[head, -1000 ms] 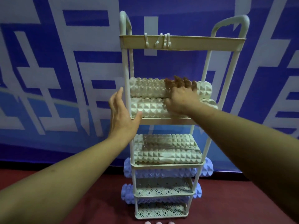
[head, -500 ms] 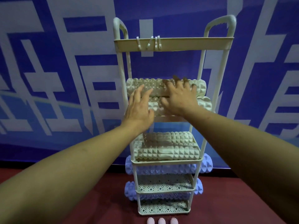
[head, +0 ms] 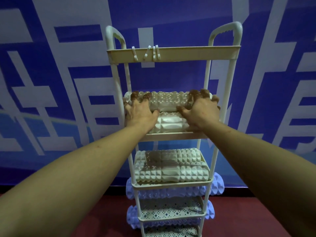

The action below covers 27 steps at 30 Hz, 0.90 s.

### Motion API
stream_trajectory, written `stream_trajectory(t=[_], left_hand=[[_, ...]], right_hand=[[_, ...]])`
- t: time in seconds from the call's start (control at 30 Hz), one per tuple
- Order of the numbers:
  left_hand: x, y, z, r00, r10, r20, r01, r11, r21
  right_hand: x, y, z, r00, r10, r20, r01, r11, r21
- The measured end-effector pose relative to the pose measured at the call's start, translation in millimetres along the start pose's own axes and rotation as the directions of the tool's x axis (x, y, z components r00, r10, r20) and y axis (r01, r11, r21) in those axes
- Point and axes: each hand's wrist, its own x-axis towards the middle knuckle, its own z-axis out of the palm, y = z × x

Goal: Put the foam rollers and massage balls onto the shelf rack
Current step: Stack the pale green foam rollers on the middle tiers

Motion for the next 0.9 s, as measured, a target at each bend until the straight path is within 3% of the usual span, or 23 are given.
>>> stream_trajectory(t=[0.3,0.63,0.77,0.9], left_hand=[[-3.9,-8.2,3.3,0.999,0.045,-0.023,-0.046,0.997,-0.063],[-22.9,-15.9,10.4,0.991,0.094,-0.099,-0.095,0.995,-0.007],[-48.9,-24.5,7.2,0.973,0.198,-0.117,-0.210,0.972,-0.103],[-91.1,-36.7,6.7,0.943,0.263,-0.206,-0.315,0.906,-0.284]], right_hand=[[-3.3,2.7,-1.9,0.982,0.083,-0.167,-0.051,0.981,0.189],[-16.6,11.8,1.9,0.999,-0.041,-0.028,0.041,0.999,-0.009],[-45.4,4.0,-6.8,0.985,-0.163,-0.056,0.163,0.987,-0.012],[-97.5,-10.4,-10.4,0.976,-0.208,-0.064,0.217,0.940,0.261]])
